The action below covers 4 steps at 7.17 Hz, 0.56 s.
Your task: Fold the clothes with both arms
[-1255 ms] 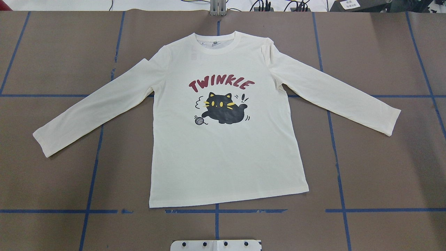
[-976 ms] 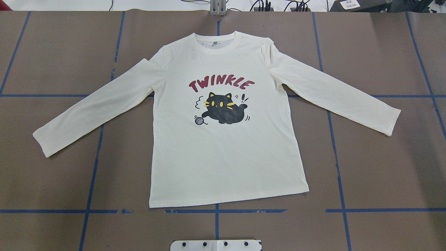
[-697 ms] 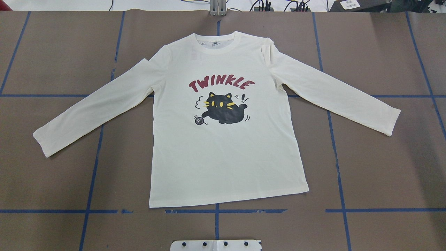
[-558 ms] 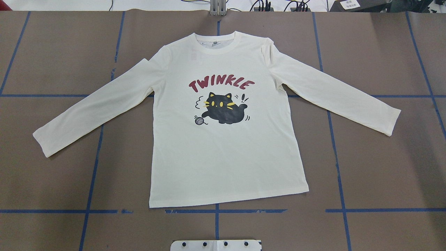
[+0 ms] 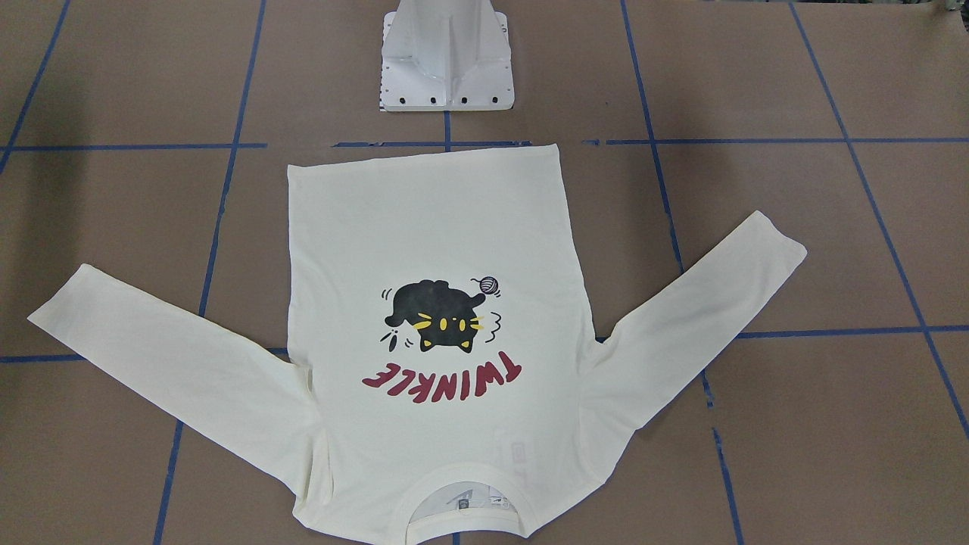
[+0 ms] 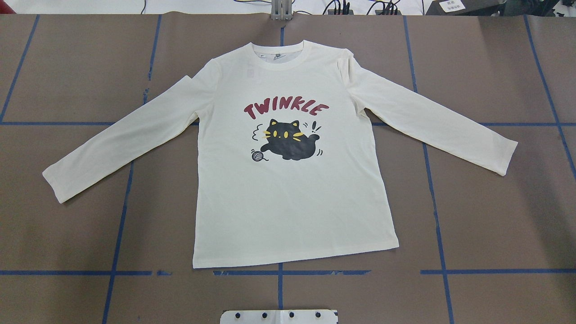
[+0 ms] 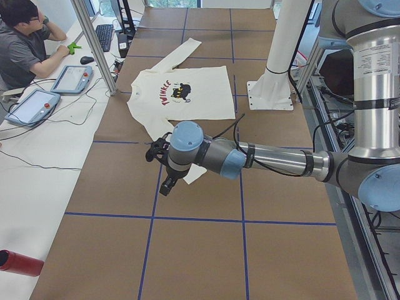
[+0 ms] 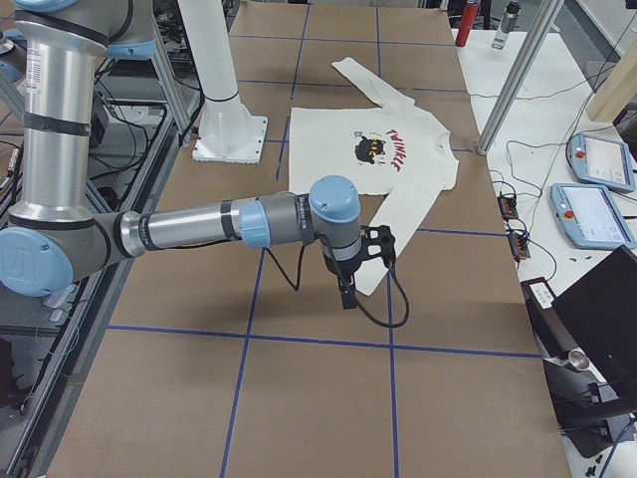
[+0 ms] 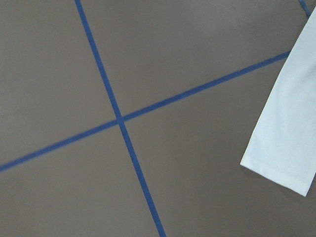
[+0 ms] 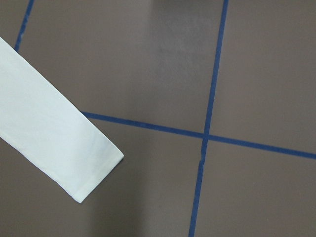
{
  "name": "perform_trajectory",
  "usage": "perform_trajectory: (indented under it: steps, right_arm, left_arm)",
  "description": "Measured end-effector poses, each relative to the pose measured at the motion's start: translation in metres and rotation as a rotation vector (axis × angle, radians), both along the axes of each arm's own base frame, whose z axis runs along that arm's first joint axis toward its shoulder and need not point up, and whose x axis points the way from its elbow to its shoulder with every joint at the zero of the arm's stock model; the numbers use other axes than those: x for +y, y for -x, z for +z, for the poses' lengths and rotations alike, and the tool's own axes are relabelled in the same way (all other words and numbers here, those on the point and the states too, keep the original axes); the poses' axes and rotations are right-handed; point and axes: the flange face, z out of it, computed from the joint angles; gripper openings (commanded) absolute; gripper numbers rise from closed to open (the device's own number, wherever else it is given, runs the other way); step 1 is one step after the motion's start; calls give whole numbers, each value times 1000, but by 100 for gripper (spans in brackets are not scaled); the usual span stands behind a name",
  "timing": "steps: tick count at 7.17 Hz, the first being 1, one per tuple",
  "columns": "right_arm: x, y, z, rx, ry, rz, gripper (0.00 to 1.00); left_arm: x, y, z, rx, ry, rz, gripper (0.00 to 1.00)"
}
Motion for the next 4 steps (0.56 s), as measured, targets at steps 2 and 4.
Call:
perform_trajectory:
  steps: [2,4]
  right_arm:
    - [-6,3,-6,-37,-53,-2,100]
    - [-8,36,-14,-94,-40,22,100]
  left_arm:
    - [-21,3,-19,6,-168,-7,100]
    - [-20,3,-18,9,-228,-6,100]
